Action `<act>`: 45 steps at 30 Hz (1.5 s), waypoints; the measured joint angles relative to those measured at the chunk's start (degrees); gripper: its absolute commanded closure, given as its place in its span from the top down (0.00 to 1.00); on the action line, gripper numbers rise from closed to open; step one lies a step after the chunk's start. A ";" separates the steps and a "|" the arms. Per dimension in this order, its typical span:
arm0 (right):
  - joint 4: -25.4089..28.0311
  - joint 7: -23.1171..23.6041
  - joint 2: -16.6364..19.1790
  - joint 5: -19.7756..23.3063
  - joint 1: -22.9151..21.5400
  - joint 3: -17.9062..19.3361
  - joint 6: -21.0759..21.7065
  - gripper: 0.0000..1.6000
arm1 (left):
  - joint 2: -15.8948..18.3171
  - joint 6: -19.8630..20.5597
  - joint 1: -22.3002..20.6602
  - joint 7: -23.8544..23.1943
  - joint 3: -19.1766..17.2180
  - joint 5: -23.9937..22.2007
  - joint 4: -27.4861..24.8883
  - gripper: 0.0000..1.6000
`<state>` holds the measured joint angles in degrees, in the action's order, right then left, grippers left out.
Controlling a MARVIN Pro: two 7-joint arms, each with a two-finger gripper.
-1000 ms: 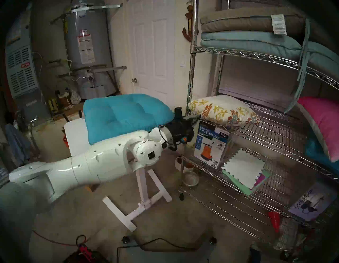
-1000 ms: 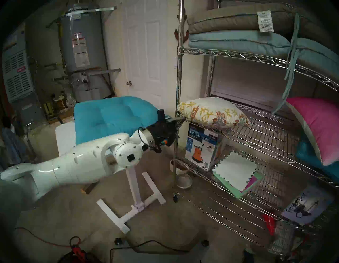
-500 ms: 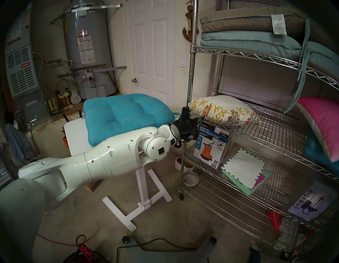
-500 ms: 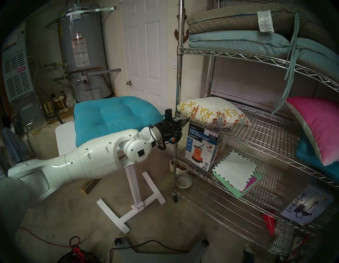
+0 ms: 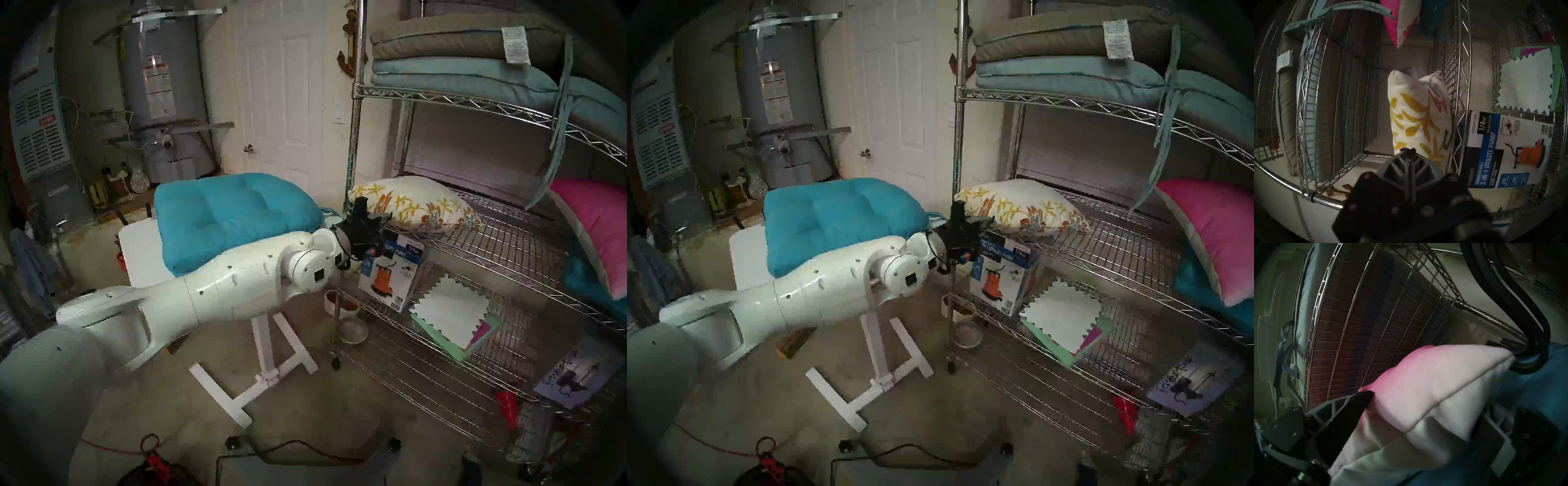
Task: Put cushion on the shelf
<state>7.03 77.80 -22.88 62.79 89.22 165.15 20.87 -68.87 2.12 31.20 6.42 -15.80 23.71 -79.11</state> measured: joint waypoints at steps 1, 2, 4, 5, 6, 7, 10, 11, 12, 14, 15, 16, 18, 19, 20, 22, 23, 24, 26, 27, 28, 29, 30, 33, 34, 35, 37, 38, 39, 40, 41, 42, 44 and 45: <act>0.00 0.00 0.00 0.00 0.00 0.00 0.00 1.00 | -0.51 -0.14 -0.12 0.01 0.07 0.16 0.41 0.00; 0.00 0.00 0.00 0.00 0.00 0.00 0.00 1.00 | -1.01 -0.30 -0.23 0.03 0.13 0.34 0.84 0.00; 0.00 0.00 0.00 0.00 0.00 0.00 0.00 1.00 | -1.83 -0.59 -0.47 0.06 0.27 0.66 1.62 0.00; 0.00 0.00 0.00 0.00 0.00 0.00 0.00 1.00 | -2.28 -0.78 -0.59 0.08 0.33 0.83 2.09 0.00; 0.00 0.00 0.00 0.00 0.00 0.00 0.01 1.00 | -2.65 -0.95 -0.71 0.10 0.39 0.98 2.49 0.00; 0.00 0.00 0.00 0.00 0.00 0.00 0.01 1.00 | -2.99 -1.10 -0.82 0.12 0.44 1.14 2.87 0.00; 0.00 0.00 0.00 0.00 0.00 0.00 0.01 1.00 | -4.05 -1.72 -1.21 0.17 0.62 1.74 4.18 0.00; 0.00 0.00 0.00 0.00 0.01 0.00 0.01 1.00 | -4.42 -1.95 -1.36 0.20 0.70 1.94 4.66 0.00; 0.00 0.00 0.00 0.00 0.01 0.00 0.01 1.00 | -4.83 -2.24 -1.53 0.24 0.78 2.20 5.24 0.00; 0.00 0.00 0.00 0.00 0.01 0.00 0.01 1.00 | -5.40 -2.67 -1.76 0.31 0.87 2.54 6.10 0.00; 0.00 0.00 0.00 0.00 0.01 0.00 0.01 1.00 | -5.57 -2.81 -1.84 0.32 0.90 2.64 6.39 0.00; 0.00 0.00 0.00 0.00 0.01 0.00 0.01 1.00 | -5.98 -3.16 -2.04 0.37 0.95 2.89 7.10 0.00; 0.00 0.00 0.00 0.00 0.01 0.00 0.01 1.00 | -6.53 -3.68 -2.37 0.45 0.97 3.31 8.22 0.00; 0.00 0.00 0.00 0.00 0.01 0.00 0.01 1.00 | -6.78 -3.94 -2.54 0.49 0.97 3.50 8.76 0.00; 0.00 0.00 0.00 0.00 0.01 0.00 0.01 1.00 | -7.08 -4.30 -2.77 0.54 0.97 3.73 9.46 0.00; 0.00 0.00 0.00 0.00 0.01 0.00 0.02 1.00 | -7.60 -4.94 -3.17 0.64 0.97 4.16 10.70 0.00; 0.00 0.00 0.00 0.00 0.01 0.00 0.02 1.00 | -7.81 -5.17 -3.33 0.68 0.97 4.31 11.20 0.00; 0.00 0.00 0.00 0.00 0.01 0.00 0.02 1.00 | -8.04 -5.43 -3.49 0.73 0.97 4.46 11.72 0.00; 0.00 0.00 0.00 0.00 0.01 0.00 0.02 1.00 | -8.61 -6.01 -3.87 0.83 0.97 4.85 12.96 0.00; 0.00 0.00 0.00 0.00 0.01 0.00 0.02 1.00 | -8.99 -6.35 -4.07 0.91 0.97 5.04 13.73 0.00; 0.00 0.00 0.00 0.00 0.01 0.00 0.02 1.00 | -9.17 -6.49 -4.16 0.94 0.97 5.12 14.08 0.00; 0.00 0.00 0.00 0.00 0.01 0.00 0.02 1.00 | -9.36 -6.63 -4.24 0.98 0.97 5.21 14.43 0.00; 0.00 0.00 0.00 0.00 0.01 0.00 0.02 1.00 | -9.92 -6.98 -4.47 1.10 0.96 5.38 15.44 0.00; 0.00 0.00 0.00 0.00 0.01 0.00 0.02 1.00 | -11.20 -7.57 -4.84 1.32 0.94 5.70 17.42 0.00; 0.00 0.00 0.00 0.00 0.01 0.00 0.02 1.00 | -11.55 -7.70 -4.92 1.37 0.94 5.78 17.92 0.00; 0.00 0.00 0.00 0.00 0.01 0.00 0.02 1.00 | -12.06 -7.88 -5.03 1.44 0.93 5.88 18.56 0.00; 0.00 0.00 0.00 0.00 0.01 0.00 0.02 1.00 | -12.99 -8.18 -5.20 1.56 0.94 6.06 19.73 0.00; 0.00 0.00 0.00 0.00 0.01 0.00 0.02 1.00 | -13.30 -8.27 -5.24 1.61 0.94 6.12 20.12 0.00; 0.00 0.00 0.00 0.00 0.01 0.00 0.02 1.00 | -14.00 -8.46 -5.34 1.71 0.94 6.25 21.01 0.00; 0.00 0.00 0.00 0.00 0.01 0.00 0.02 1.00 | -14.55 -8.61 -5.41 1.79 0.95 6.34 21.69 0.00; 0.00 0.00 0.00 0.00 0.01 0.00 0.02 1.00 | -14.82 -8.69 -5.44 1.83 0.96 6.39 22.05 0.00; 0.00 0.00 0.00 0.00 0.01 0.00 0.02 1.00 | -15.10 -8.77 -5.48 1.88 0.96 6.45 22.42 0.00; 0.00 0.00 0.00 0.00 0.01 0.00 0.02 1.00 | -16.18 -9.12 -5.62 2.05 0.98 6.72 23.89 0.00; 0.00 0.00 0.00 0.00 0.01 0.00 0.02 1.00 | -16.54 -9.24 -5.67 2.12 0.98 6.79 24.40 0.00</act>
<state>7.03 77.81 -22.88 62.79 89.22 165.15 20.89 -85.41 -7.13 25.53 8.54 -14.83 30.50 -54.70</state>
